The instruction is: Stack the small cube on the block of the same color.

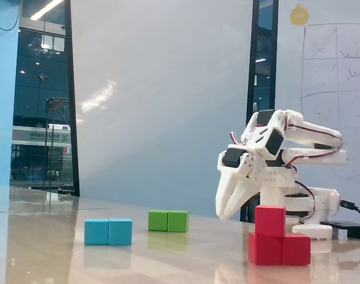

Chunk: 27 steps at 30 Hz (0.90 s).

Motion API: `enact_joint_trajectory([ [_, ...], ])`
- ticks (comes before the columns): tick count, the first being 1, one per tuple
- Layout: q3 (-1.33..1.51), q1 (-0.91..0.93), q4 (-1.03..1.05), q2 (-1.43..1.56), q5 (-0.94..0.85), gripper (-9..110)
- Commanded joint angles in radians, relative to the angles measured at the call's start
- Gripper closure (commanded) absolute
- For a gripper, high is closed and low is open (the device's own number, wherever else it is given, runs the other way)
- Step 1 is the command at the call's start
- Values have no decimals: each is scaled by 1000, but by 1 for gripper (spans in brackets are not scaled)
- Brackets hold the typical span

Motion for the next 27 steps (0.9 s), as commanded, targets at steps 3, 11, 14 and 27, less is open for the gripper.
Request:
enact_joint_trajectory([
  [3, 11, -2, 94, 141, 84, 102],
  [11, 38, 48, 141, 284, 78, 102],
  [14, 44, 48, 143, 290, 78, 102],
  [27, 46, 48, 143, 291, 86, 102],
])
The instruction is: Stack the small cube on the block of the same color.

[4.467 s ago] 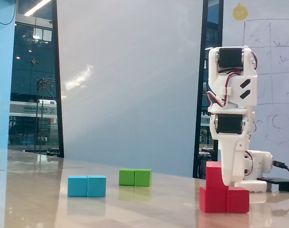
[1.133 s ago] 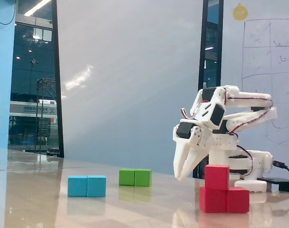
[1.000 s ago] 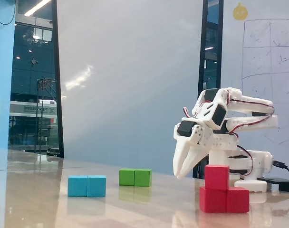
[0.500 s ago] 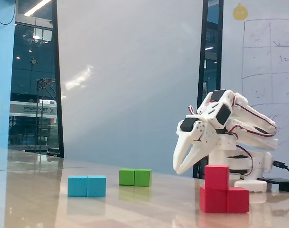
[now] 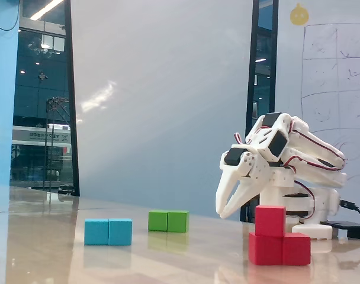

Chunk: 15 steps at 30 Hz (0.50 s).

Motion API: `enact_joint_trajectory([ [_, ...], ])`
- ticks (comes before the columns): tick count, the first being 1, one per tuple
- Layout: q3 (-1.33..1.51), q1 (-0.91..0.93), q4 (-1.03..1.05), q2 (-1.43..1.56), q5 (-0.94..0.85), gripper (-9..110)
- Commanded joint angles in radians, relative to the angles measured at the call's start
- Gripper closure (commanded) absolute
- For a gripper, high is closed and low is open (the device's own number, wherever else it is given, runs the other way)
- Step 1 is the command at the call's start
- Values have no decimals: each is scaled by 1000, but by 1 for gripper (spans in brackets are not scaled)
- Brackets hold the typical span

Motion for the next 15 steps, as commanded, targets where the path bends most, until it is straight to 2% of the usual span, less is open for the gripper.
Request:
enact_joint_trajectory([
  [1, -9, 9, 2, 35, 2, 102],
  [15, -15, 12, 5, 29, -2, 101],
])
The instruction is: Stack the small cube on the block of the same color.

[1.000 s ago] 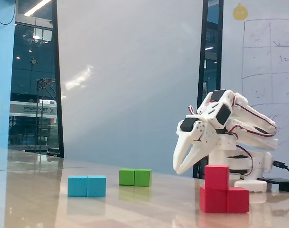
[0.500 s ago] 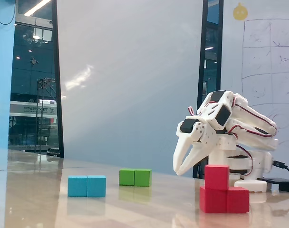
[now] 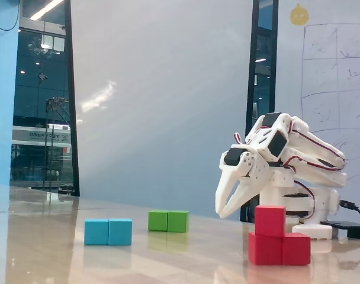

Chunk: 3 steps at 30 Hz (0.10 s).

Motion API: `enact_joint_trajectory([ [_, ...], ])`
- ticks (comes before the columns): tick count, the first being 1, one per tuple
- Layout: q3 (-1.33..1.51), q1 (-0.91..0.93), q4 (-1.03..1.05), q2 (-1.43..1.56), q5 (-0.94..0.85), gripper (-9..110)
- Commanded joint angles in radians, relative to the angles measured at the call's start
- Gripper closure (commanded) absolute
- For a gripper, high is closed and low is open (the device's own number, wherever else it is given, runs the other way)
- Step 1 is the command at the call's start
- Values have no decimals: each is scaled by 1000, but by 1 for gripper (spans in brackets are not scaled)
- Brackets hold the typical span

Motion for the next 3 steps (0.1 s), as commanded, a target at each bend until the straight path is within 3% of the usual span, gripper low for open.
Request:
enact_joint_trajectory([
  [1, -15, 5, 5, 29, -2, 101],
  [3, -15, 5, 5, 29, -2, 101],
])
